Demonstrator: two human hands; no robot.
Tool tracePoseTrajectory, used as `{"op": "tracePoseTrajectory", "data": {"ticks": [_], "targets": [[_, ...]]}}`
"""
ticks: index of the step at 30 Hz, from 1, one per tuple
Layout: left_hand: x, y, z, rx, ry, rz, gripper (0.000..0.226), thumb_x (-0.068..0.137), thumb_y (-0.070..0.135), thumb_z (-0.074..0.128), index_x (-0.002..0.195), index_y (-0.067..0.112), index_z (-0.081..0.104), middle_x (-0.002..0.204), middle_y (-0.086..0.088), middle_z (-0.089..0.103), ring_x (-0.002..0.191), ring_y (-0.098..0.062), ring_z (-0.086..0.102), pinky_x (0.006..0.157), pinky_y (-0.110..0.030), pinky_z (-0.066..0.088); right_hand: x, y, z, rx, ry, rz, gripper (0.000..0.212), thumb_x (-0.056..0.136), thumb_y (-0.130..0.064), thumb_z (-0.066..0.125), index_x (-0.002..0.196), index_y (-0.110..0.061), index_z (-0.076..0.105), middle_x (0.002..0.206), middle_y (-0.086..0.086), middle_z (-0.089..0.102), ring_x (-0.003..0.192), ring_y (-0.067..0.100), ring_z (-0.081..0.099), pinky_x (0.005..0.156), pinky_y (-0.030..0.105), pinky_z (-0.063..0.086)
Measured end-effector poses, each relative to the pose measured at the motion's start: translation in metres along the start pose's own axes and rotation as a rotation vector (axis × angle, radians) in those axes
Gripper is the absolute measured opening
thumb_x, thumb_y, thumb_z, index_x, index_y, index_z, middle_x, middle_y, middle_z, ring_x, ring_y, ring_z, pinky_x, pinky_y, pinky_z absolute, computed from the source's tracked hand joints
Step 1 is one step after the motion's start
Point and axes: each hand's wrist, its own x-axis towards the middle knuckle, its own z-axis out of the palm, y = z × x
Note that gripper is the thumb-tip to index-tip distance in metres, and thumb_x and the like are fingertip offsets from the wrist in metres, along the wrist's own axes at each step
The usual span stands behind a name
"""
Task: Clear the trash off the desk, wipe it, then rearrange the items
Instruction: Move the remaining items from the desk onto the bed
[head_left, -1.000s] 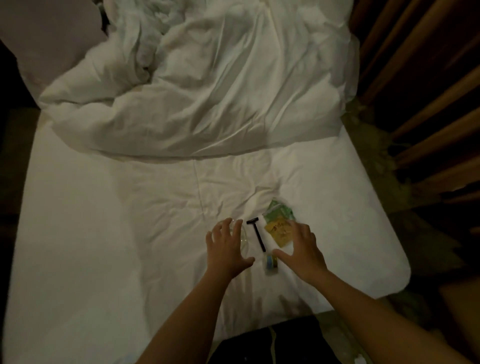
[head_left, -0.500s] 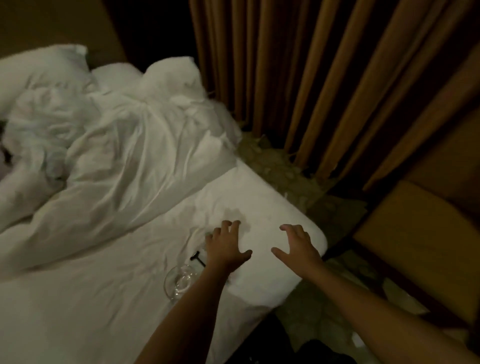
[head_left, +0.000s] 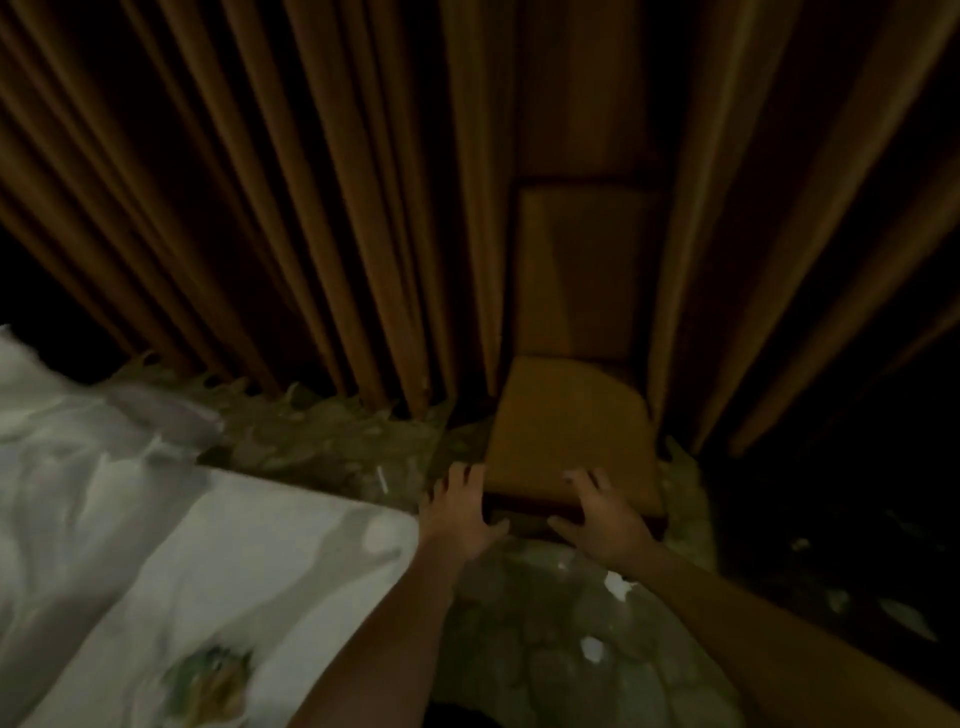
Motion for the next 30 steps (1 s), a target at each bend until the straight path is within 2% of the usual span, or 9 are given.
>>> {"op": "tracePoseTrajectory", "data": {"ticks": [5,10,17,23,30], "targets": [[0.045,0.109,0.023,0.059,-0.083,0.121,0.078,0.082,0.057,0.060,0.144,0.031,0.022,0.145,0.001,0.025,0.130,-0.029,0.036,0.107,-0.045,0.030,-0.008,0.095,-0.054,0.042,0.093,0.174,0.059,0.087,-0.043,0.061,0.134,-0.021,0.034,0.134,0.004,0.037,0.121,0.024,0.043,0.097,0.035,0.042],[0.098,0.204,0.035,0.108,-0.129,0.313,0.077,0.081,0.057,0.060,0.145,0.031,0.025,0.144,0.003,0.028,0.128,-0.025,0.039,0.105,-0.043,0.031,-0.011,0.173,-0.099,0.065,0.156,0.330,0.068,0.088,-0.043,0.058,0.143,-0.020,0.026,0.142,0.005,0.029,0.130,0.029,0.033,0.101,0.038,0.038],[0.183,0.335,0.050,0.208,-0.218,0.573,0.072,0.084,0.054,0.062,0.143,0.031,0.027,0.145,0.001,0.028,0.131,-0.025,0.037,0.107,-0.044,0.031,-0.002,0.264,-0.168,0.093,0.280,0.564,0.060,0.090,-0.042,0.056,0.140,-0.023,0.029,0.137,0.004,0.033,0.125,0.022,0.038,0.098,0.035,0.043],[0.251,0.467,0.077,0.306,-0.277,0.835,0.073,0.083,0.055,0.059,0.143,0.032,0.026,0.145,0.003,0.029,0.131,-0.023,0.037,0.104,-0.041,0.033,-0.007,0.342,-0.212,0.279,0.422,0.835,0.063,0.090,-0.043,0.057,0.141,-0.022,0.027,0.141,0.004,0.030,0.127,0.022,0.037,0.101,0.034,0.042],[0.268,0.584,0.126,0.402,-0.389,1.035,0.073,0.083,0.058,0.057,0.143,0.031,0.026,0.145,0.002,0.029,0.131,-0.023,0.037,0.104,-0.041,0.034,-0.048,0.419,-0.235,0.412,0.529,1.099,0.064,0.091,-0.042,0.058,0.142,-0.019,0.027,0.143,0.008,0.029,0.129,0.026,0.038,0.103,0.035,0.039]]}}
